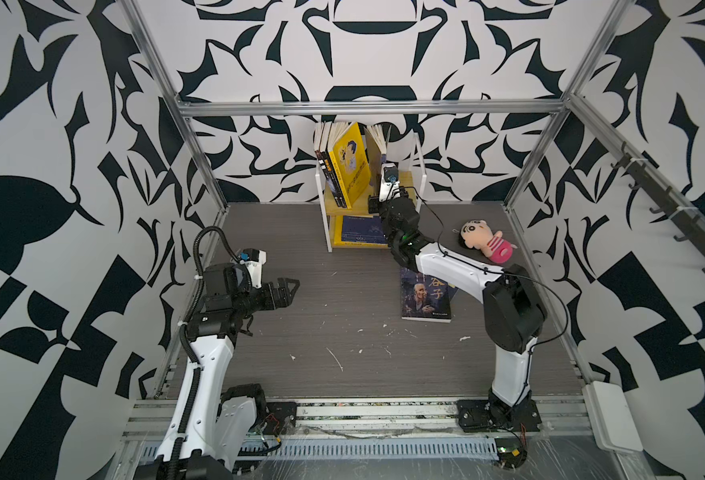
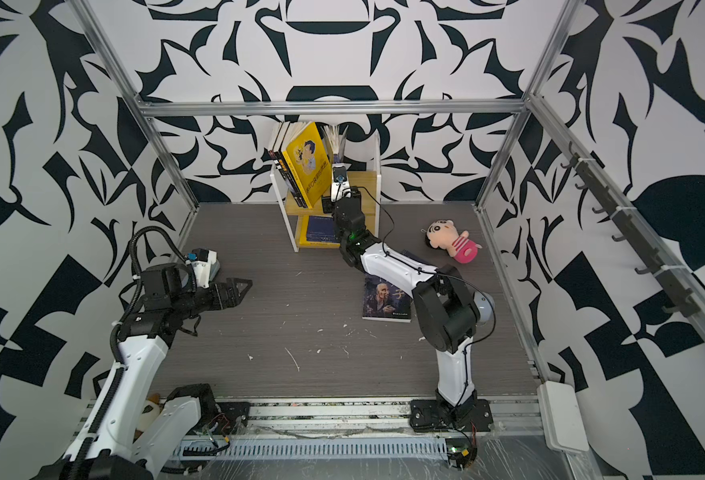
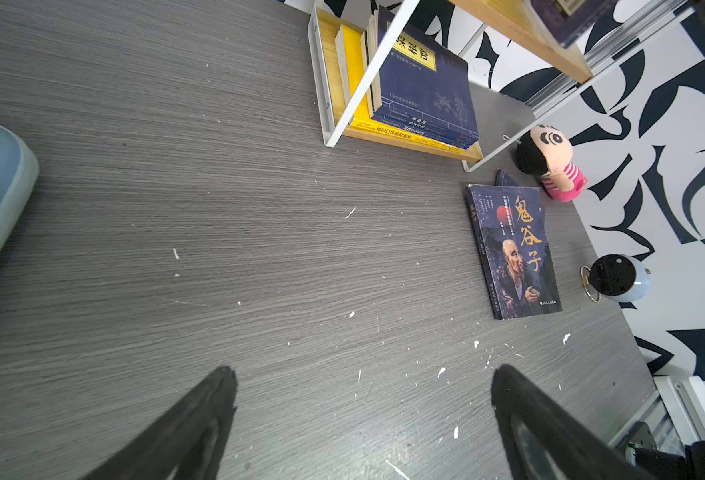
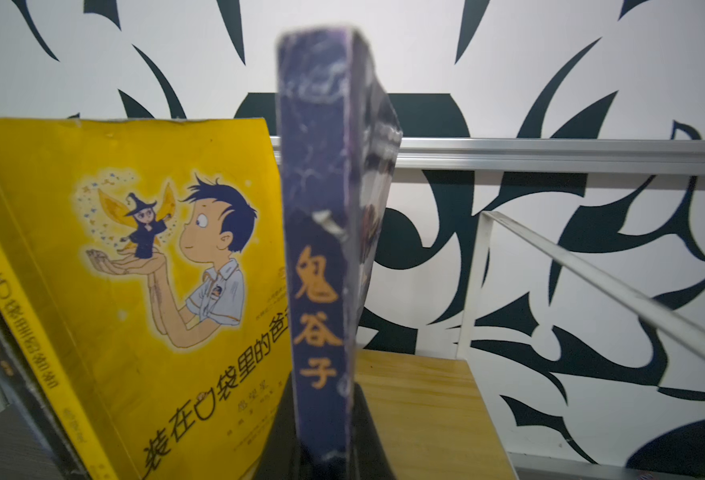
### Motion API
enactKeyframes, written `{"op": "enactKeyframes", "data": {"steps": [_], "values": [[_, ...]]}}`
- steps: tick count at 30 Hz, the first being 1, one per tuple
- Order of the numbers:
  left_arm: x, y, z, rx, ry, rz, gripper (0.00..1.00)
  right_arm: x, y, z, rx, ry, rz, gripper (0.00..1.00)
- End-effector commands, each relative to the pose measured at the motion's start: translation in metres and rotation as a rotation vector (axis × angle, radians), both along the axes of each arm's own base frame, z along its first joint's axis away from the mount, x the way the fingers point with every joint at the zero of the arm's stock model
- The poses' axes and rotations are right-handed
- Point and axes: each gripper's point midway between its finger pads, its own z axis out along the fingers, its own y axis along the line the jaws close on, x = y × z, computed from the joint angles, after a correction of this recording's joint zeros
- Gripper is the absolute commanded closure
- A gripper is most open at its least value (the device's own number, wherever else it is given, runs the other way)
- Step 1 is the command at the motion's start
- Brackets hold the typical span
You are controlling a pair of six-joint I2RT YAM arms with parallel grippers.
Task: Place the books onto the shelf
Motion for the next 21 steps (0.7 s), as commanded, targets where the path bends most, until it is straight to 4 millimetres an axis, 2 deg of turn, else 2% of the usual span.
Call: {"op": "enactKeyframes", "data": {"steps": [1, 10, 21], "values": [[-0.003, -0.003, 0.009, -0.005, -0.015, -0.017, 0.01, -0.006, 0.002, 0.059, 0.138, -0.158, 0.060, 1.00], [-0.005, -0.004, 0.008, 0.009, -0.022, -0.021, 0.00, 0.003, 0.028, 0.044, 0.151, -0.144, 0.163, 1.00], [-0.005, -0.006, 0.009, 0.003, -0.029, -0.029, 0.00, 0.003, 0.045, 0.026, 0.153, -0.090, 0.241, 1.00]]}}
